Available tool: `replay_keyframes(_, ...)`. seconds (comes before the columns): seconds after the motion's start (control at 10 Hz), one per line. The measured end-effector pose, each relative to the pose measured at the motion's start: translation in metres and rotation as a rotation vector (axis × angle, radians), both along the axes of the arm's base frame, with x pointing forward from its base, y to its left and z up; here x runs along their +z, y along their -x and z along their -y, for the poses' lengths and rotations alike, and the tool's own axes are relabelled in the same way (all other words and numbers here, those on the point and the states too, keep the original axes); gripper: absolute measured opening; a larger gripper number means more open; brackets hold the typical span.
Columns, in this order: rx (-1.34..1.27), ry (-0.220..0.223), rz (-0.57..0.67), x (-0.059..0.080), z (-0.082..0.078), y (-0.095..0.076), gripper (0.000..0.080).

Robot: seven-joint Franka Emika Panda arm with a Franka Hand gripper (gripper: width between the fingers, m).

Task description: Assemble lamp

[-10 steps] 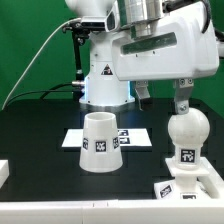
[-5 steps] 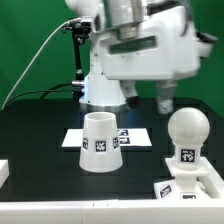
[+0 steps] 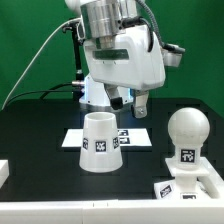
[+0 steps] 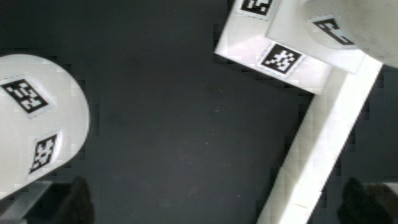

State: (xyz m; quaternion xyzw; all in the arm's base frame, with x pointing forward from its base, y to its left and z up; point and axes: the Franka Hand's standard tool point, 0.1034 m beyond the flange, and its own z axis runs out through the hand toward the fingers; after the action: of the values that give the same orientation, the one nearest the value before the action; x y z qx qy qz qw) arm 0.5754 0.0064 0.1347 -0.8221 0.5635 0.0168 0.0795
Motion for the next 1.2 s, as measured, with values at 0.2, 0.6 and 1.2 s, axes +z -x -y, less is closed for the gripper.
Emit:
replay_keyframes(0.2,-0.001,-0.006,-0.017,-0.002,0.005,0.018,0.0699)
replay_keyframes(0.6,-0.002,0.036,-0.008,-0.028,0.017,0.055,0.0699)
replay_keyframes(1.2,0.009,0.063,-0.014,-0.046,0.021,0.064,0.0574)
